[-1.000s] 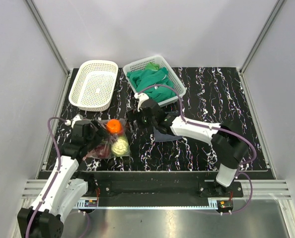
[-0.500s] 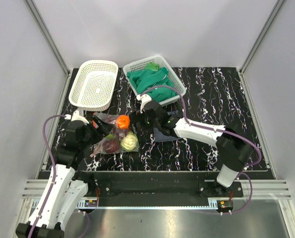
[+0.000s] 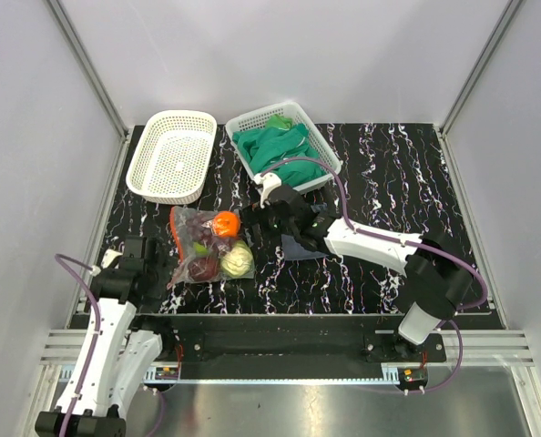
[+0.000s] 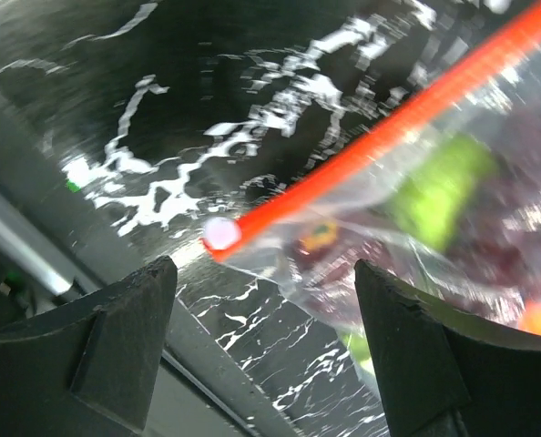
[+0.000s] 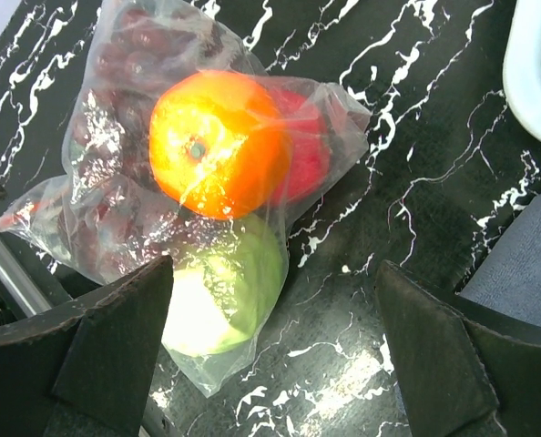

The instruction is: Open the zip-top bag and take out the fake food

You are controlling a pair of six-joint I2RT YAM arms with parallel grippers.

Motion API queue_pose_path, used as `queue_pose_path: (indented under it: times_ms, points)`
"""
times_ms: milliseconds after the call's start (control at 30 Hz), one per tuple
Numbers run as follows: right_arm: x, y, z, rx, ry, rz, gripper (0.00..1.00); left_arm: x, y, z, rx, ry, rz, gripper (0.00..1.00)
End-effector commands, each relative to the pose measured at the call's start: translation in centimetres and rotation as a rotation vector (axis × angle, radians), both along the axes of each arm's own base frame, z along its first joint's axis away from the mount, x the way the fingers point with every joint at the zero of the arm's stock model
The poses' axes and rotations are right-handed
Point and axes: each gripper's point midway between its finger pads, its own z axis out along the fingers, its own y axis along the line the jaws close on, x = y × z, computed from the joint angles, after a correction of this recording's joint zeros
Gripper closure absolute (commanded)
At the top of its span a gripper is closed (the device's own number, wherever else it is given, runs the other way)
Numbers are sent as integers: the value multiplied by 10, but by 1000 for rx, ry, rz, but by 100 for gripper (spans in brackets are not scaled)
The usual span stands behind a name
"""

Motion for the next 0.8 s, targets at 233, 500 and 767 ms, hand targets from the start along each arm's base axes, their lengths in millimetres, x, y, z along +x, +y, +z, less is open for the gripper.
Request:
queue_pose_path:
  times_ms: [233, 500, 767]
  points:
    - [-2, -1, 29, 75, -43, 8, 0, 5, 5, -12, -140, -52, 314, 22]
    - [-4, 1, 27, 86, -28, 15, 0, 17, 7, -8, -173, -155, 359, 41]
    - [-5, 2, 26, 90, -23, 21, 0, 24, 2, -15, -222, -211, 360, 64]
